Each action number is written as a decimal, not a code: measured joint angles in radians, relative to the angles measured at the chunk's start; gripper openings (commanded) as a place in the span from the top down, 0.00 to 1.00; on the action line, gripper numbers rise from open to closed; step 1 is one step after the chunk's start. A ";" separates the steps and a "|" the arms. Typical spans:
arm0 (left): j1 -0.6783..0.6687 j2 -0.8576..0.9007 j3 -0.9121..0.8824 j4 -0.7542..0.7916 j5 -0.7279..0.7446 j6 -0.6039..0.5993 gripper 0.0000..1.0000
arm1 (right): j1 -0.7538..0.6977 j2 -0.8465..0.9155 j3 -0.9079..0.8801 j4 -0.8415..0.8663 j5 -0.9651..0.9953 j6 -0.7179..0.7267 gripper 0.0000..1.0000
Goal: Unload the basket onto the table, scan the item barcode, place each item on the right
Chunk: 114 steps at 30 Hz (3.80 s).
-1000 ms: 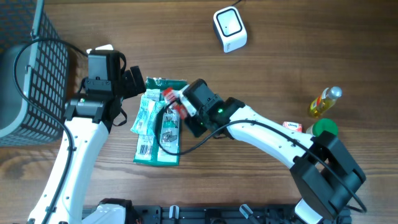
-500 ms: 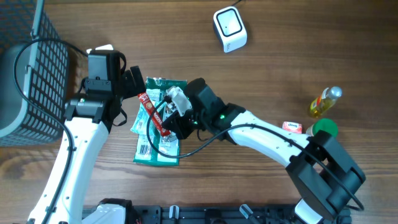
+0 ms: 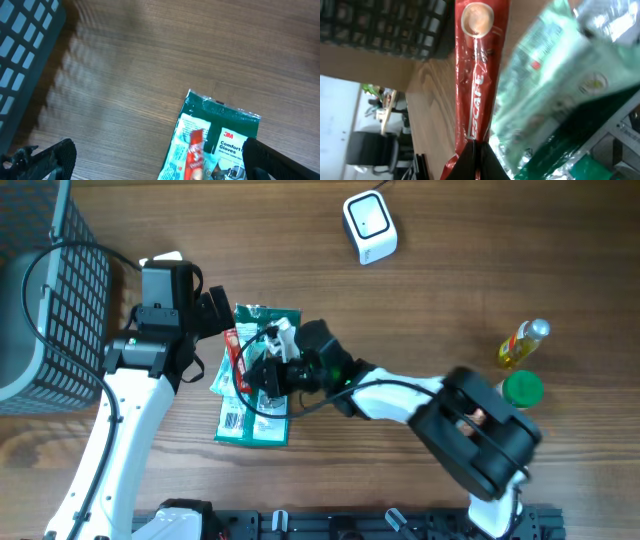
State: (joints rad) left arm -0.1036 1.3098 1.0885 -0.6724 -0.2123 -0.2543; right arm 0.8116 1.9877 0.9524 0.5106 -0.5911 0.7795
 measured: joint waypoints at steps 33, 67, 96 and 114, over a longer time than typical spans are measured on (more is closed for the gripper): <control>0.000 0.000 0.000 0.000 0.000 0.000 0.00 | 0.004 -0.046 -0.001 -0.053 0.235 0.158 0.60; 0.000 0.000 0.000 0.000 0.000 0.000 0.00 | 0.064 0.107 -0.001 0.101 0.367 0.298 0.72; 0.000 0.000 0.000 0.000 0.000 0.000 0.00 | -0.031 -0.178 -0.004 -0.293 0.426 0.066 0.96; 0.000 0.000 0.000 0.000 0.000 0.000 0.00 | -0.117 -0.252 -0.004 -0.512 0.321 0.031 0.96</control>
State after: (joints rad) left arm -0.1032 1.3098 1.0885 -0.6724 -0.2123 -0.2539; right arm 0.6949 1.7359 0.9485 -0.0010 -0.2699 0.8108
